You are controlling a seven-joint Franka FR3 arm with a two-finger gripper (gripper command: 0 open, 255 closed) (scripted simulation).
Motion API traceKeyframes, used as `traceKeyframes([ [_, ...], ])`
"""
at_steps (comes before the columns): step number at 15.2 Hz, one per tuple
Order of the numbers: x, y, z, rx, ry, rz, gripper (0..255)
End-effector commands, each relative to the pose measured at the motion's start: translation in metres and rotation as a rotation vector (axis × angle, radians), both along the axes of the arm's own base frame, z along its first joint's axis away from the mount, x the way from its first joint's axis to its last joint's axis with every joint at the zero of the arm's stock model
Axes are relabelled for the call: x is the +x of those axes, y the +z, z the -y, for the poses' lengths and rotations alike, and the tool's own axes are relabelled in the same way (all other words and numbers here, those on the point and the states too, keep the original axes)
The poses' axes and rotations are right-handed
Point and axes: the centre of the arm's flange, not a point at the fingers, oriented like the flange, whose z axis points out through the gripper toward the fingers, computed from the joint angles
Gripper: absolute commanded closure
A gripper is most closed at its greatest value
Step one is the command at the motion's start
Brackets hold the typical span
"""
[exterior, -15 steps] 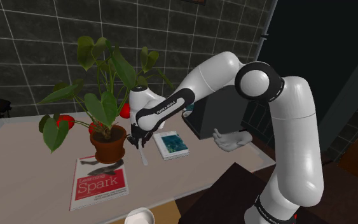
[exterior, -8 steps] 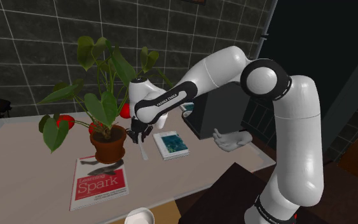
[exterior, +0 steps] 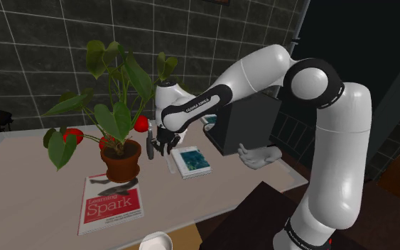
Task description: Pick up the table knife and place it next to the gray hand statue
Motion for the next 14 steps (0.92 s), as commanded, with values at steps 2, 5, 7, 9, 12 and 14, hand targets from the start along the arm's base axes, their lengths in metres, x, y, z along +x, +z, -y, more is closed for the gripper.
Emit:
traceKeyframes([
  [2, -0.019, 0.0, 0.032, 0.0, 0.001, 0.0, 255],
  [5, -0.038, 0.001, 0.067, 0.0, 0.001, 0.0, 255],
  [7, -0.051, 0.001, 0.09, 0.0, 0.001, 0.0, 255],
  [9, -0.063, 0.001, 0.113, 0.0, 0.001, 0.0, 255],
  [12, -0.083, 0.001, 0.147, 0.0, 0.001, 0.0, 255],
  [14, -0.096, 0.001, 0.17, 0.0, 0.001, 0.0, 255],
])
